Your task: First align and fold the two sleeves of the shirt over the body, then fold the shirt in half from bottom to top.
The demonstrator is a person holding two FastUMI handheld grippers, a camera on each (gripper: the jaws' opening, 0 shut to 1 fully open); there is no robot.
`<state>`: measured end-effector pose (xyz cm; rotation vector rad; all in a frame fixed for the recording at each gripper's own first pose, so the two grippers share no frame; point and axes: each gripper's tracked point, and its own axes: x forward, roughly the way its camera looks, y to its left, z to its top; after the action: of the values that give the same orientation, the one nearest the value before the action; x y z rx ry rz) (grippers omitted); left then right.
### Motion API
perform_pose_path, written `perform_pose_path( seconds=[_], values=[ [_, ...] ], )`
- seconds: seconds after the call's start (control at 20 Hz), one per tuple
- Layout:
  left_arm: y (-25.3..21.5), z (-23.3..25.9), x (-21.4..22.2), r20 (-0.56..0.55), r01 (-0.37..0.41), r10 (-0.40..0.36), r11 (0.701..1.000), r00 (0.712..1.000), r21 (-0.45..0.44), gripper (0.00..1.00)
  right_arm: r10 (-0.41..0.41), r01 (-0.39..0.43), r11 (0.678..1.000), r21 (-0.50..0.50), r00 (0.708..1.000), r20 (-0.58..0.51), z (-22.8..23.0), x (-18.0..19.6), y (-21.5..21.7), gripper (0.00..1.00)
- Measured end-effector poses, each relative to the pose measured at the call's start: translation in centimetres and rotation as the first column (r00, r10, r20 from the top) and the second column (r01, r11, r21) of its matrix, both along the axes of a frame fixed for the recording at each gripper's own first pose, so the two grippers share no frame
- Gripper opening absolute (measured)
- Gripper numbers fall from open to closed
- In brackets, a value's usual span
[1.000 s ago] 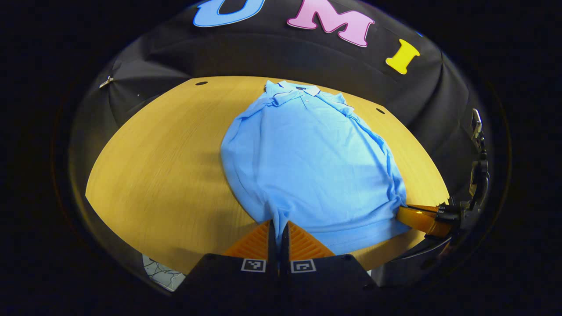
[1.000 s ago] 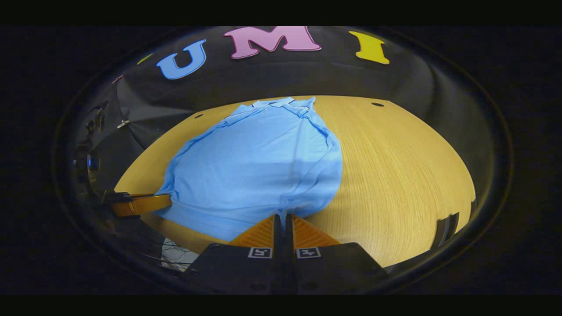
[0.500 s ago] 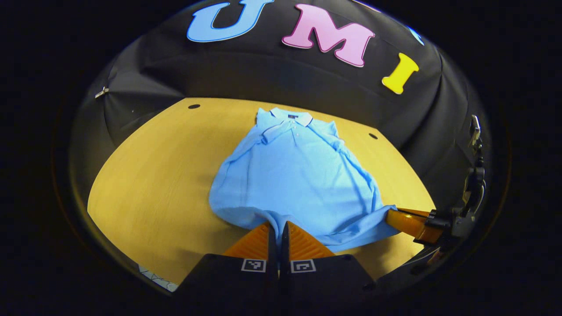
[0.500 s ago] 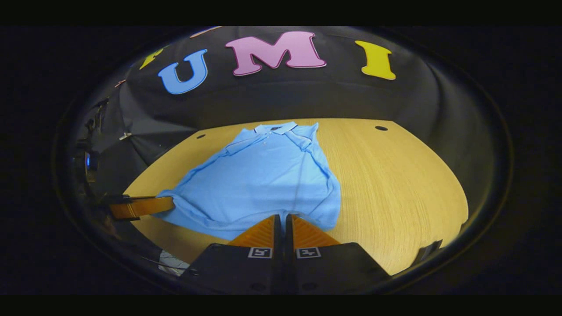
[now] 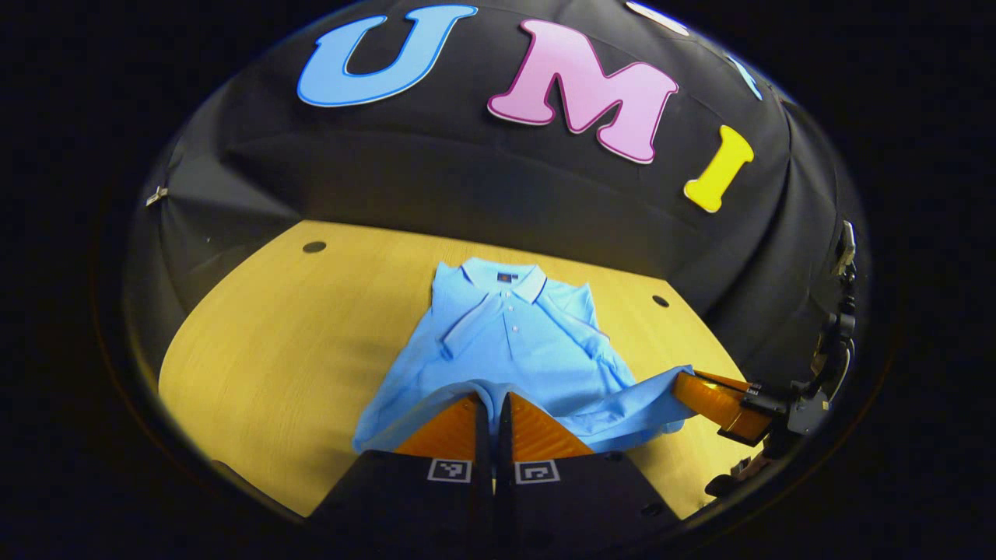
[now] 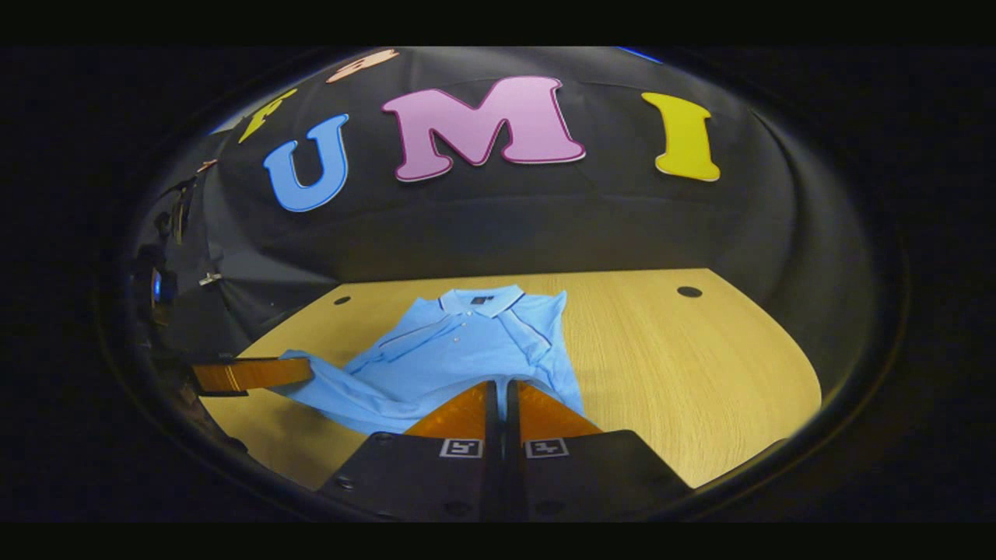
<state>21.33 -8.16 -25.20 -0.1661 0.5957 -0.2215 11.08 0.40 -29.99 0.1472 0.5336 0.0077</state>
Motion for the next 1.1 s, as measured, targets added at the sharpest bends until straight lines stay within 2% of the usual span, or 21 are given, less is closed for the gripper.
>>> perform_pose_path(
  seconds=[0.05, 0.15, 0.2, 0.25, 0.35, 0.45, 0.6, 0.65, 0.75, 0.8, 0.85, 0.95, 1.0, 1.05, 1.1],
  values=[
    [0.1, 0.7, 1.8, 0.023, -0.002, 0.002, 1.0, 1.0, -0.003, 0.06, -0.001, 0.002, 1.0, -0.006, 1.0, 0.022, 0.6, 1.5, -0.3, 0.05],
    [0.4, 1.8, 5.6, 0.076, -0.004, 0.003, 1.0, 0.997, 0.014, 0.06, -0.002, 0.003, 1.0, -0.015, 0.998, 0.06, 1.6, 4.6, -1.0, 0.05],
    [0.5, 2.3, 7.2, 0.098, -0.004, 0.002, 1.0, 0.995, 0.02, 0.06, -0.001, 0.002, 1.0, -0.016, 0.997, 0.074, 2.1, 6.2, -1.2, 0.0],
    [0.5, 2.7, 9.0, 0.114, -0.005, 0.003, 1.0, 0.993, 0.016, 0.06, -0.002, 0.004, 1.0, -0.022, 0.995, 0.097, 2.5, 7.8, -1.4, 0.05],
    [0.5, 3.2, 12.5, 0.143, -0.005, 0.005, 1.0, 0.99, -0.007, 0.06, -0.001, 0.007, 0.999, -0.043, 0.99, 0.143, 3.4, 11.3, -2.1, 0.05],
    [0.8, 3.3, 16.1, 0.174, -0.007, 0.005, 1.0, 0.985, 0.01, 0.06, 0.002, 0.007, 0.999, -0.05, 0.986, 0.167, 3.4, 14.7, -2.4, 0.05],
    [0.6, 2.3, 21.1, 0.177, 0.004, -0.007, 1.0, 0.984, 0.015, 0.06, 0.008, 0.007, 0.997, -0.08, 0.982, 0.187, 2.2, 19.2, -2.9, 0.05],
    [0.6, 1.9, 22.8, 0.178, 0.006, -0.006, 1.0, 0.984, 0.002, 0.06, 0.011, 0.007, 0.996, -0.094, 0.982, 0.19, 1.8, 20.7, -3.1, 0.1],
    [0.9, 0.9, 25.7, 0.169, -0.018, 0.019, 1.0, 0.985, -0.009, 0.06, 0.012, 0.005, 0.996, -0.093, 0.982, 0.19, 0.6, 23.5, -3.3, 0.0],
    [1.0, 0.4, 27.4, 0.182, -0.02, 0.019, 1.0, 0.983, 0.001, 0.06, 0.005, 0.013, 0.996, -0.092, 0.983, 0.185, -0.1, 24.8, -3.7, 0.05],
    [1.1, -0.2, 28.9, 0.193, -0.018, 0.014, 1.0, 0.981, 0.02, 0.06, -0.003, 0.02, 0.996, -0.092, 0.983, 0.182, -0.9, 26.0, -3.9, 0.0],
    [0.6, -2.2, 31.1, 0.162, 0.012, -0.018, 0.999, 0.987, 0.039, 0.06, -0.008, 0.022, 0.995, -0.101, 0.99, 0.139, -3.4, 28.1, -4.4, 0.0],
    [0.4, -3.2, 32.0, 0.148, 0.02, -0.025, 0.999, 0.989, 0.037, 0.06, -0.025, 0.037, 0.993, -0.11, 0.994, 0.107, -5.0, 28.8, -4.9, 0.05],
    [1.0, -4.1, 32.8, 0.148, 0.003, -0.01, 0.999, 0.989, 0.044, 0.06, -0.039, 0.047, 0.993, -0.107, 0.996, 0.077, -6.4, 29.1, -5.0, 0.18],
    [1.5, -4.7, 33.3, 0.152, -0.02, 0.01, 0.997, 0.988, 0.07, 0.11, -0.053, 0.059, 0.993, -0.102, 0.997, 0.055, -7.3, 29.3, -5.2, 0.31]
  ],
)
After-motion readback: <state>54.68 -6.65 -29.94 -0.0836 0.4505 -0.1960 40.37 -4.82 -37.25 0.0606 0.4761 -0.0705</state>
